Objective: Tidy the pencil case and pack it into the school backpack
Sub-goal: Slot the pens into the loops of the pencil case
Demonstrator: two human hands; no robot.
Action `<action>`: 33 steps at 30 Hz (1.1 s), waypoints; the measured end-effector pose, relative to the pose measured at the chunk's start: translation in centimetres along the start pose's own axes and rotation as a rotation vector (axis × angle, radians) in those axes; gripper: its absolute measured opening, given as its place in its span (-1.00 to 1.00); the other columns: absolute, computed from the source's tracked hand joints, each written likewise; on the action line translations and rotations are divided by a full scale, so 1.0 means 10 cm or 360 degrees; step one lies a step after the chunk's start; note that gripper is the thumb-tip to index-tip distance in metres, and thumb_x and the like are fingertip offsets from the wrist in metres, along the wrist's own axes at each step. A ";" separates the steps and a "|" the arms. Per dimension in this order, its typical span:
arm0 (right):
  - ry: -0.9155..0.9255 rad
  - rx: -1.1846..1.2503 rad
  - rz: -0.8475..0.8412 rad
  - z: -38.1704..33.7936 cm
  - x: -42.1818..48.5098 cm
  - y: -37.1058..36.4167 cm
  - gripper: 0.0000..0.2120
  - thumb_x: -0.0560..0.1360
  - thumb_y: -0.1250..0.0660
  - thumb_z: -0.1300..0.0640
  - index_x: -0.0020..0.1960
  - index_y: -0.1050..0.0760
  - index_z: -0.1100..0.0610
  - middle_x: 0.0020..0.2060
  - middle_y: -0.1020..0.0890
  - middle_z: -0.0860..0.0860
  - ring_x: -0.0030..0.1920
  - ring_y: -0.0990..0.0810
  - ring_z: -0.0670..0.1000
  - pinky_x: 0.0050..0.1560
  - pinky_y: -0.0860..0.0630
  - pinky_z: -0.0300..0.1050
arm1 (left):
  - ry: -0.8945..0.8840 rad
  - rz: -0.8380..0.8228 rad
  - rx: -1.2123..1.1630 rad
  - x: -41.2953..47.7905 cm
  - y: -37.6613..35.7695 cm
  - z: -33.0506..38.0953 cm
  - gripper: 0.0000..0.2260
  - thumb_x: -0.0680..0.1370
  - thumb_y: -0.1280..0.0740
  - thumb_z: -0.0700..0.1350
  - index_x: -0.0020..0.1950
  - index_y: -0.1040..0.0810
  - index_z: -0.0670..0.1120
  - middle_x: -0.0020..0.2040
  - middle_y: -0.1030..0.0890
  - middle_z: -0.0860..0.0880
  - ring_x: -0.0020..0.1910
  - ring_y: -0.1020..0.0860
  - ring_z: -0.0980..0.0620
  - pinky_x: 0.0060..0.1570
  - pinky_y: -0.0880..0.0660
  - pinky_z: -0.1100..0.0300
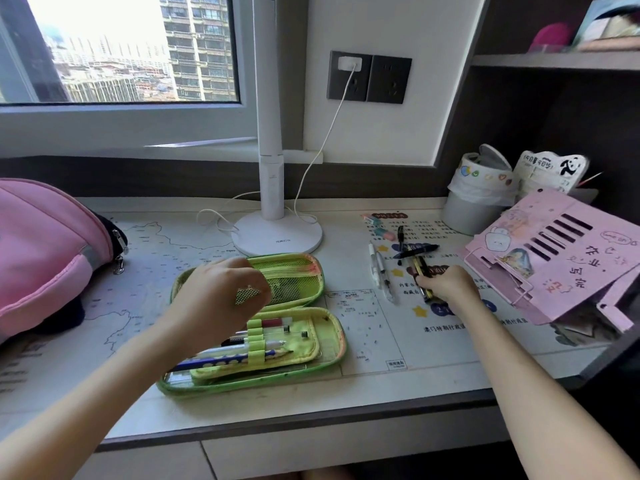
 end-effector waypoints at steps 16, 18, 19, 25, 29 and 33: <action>0.0650 0.1240 -0.1091 -1.07 -2.25 -0.50 -0.67 0.56 -0.15 0.03 -0.23 -0.52 0.19 -0.49 -0.48 -0.01 -0.50 -0.38 -0.11 -0.50 -0.29 -0.32 | 0.0696 -0.0037 -0.1932 -0.11 -0.22 0.24 -0.75 0.46 -0.27 -0.03 0.08 -0.58 -0.08 -0.05 -0.68 -0.04 -0.02 -0.63 0.02 0.03 -0.54 0.18; 0.0699 0.1246 -0.1217 -1.20 -2.43 -0.70 -0.66 0.56 -0.14 0.00 -0.21 -0.53 0.20 -0.47 -0.50 0.01 -0.47 -0.41 -0.08 -0.47 -0.32 -0.26 | 0.0709 0.0092 -0.2170 -0.19 -0.11 0.18 -0.77 0.43 -0.29 -0.07 0.00 -0.60 -0.14 -0.20 -0.66 -0.07 -0.13 -0.62 -0.03 -0.06 -0.55 0.15; 0.0727 0.1218 -0.1227 -1.25 -2.46 -0.74 -0.65 0.56 -0.14 -0.02 -0.18 -0.54 0.21 -0.45 -0.53 0.03 -0.45 -0.45 -0.05 -0.44 -0.35 -0.23 | 0.0690 0.0136 -0.2209 -0.22 -0.05 0.14 -0.78 0.42 -0.30 -0.08 -0.02 -0.60 -0.15 -0.25 -0.63 -0.07 -0.18 -0.60 -0.02 -0.10 -0.55 0.15; 0.1054 0.0672 -0.0672 -1.15 -2.17 -0.66 -0.75 0.54 -0.24 -0.01 -0.19 -0.60 0.08 -0.32 -0.66 0.01 -0.25 -0.62 -0.04 -0.18 -0.57 -0.09 | 0.0460 0.0268 -0.1074 -0.62 0.52 -0.41 -0.81 0.41 -0.39 -0.05 -0.01 -0.64 -0.06 -0.36 -0.55 0.06 -0.37 -0.47 0.14 -0.30 -0.41 0.35; 0.1006 0.0569 -0.0512 -0.96 -1.92 -0.60 -0.77 0.53 -0.27 0.06 -0.24 -0.59 0.07 -0.35 -0.66 0.01 -0.23 -0.64 0.04 -0.07 -0.57 0.08 | 0.0194 -0.0025 -0.0183 -0.88 0.40 -0.51 -0.81 0.35 -0.37 0.08 -0.10 -0.66 0.07 -0.33 -0.55 0.17 -0.35 -0.48 0.22 -0.36 -0.34 0.35; 0.1024 0.0514 -0.0460 -0.94 -1.89 -0.59 -0.80 0.52 -0.29 0.11 -0.23 -0.60 0.10 -0.34 -0.66 -0.01 -0.24 -0.62 -0.01 -0.13 -0.54 -0.02 | 0.0175 -0.0079 -0.0265 -0.84 0.11 -0.41 -0.85 0.31 -0.41 0.01 -0.25 -0.46 0.04 -0.40 -0.47 0.14 -0.33 -0.43 0.17 -0.36 -0.30 0.38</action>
Point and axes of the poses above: each hand's wrist, its own x-axis towards the middle knuckle, its own y-axis out of the back of the hand, z = x × y, the point moved 8 cm from there along x, towards the middle knuckle
